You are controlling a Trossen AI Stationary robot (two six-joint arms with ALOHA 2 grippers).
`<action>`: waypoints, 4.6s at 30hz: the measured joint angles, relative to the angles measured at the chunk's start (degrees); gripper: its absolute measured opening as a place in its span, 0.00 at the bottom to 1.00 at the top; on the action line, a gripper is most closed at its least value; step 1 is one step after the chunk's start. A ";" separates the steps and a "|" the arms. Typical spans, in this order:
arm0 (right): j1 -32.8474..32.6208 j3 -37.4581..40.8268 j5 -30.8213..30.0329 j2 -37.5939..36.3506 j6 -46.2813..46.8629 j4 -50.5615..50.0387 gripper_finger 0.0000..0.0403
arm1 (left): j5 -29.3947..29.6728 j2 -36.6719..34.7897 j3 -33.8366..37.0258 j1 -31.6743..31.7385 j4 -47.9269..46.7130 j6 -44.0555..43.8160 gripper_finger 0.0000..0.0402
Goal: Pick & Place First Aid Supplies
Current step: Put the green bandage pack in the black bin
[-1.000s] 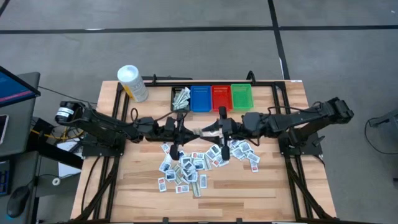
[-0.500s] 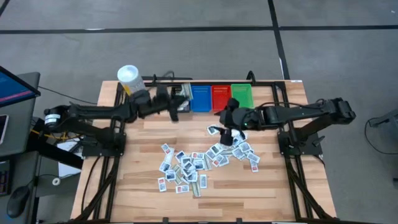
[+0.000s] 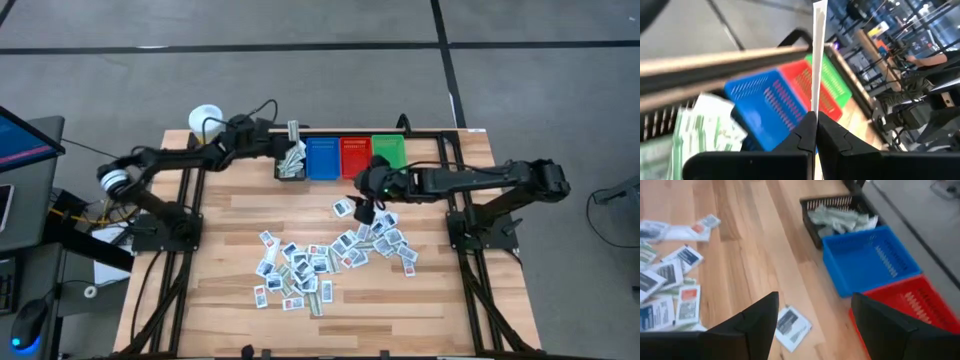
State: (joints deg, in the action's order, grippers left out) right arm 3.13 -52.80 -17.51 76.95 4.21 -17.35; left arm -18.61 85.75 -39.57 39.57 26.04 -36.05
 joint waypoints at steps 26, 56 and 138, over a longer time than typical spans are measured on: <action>-1.68 0.94 3.99 0.00 2.38 -0.62 0.61 | -5.18 6.56 0.00 -0.26 -4.62 -12.29 0.12; -1.72 0.94 4.17 0.00 4.46 -1.90 0.61 | -8.81 6.52 0.00 0.58 -5.23 -22.52 0.36; -34.59 0.94 -11.64 0.26 81.69 -28.60 0.61 | 0.92 -27.97 0.00 -52.37 -5.51 9.57 0.36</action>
State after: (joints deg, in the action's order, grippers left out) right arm -31.45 -51.86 -29.15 77.21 85.90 -45.96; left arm -17.69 57.78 -39.57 -12.80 20.53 -26.48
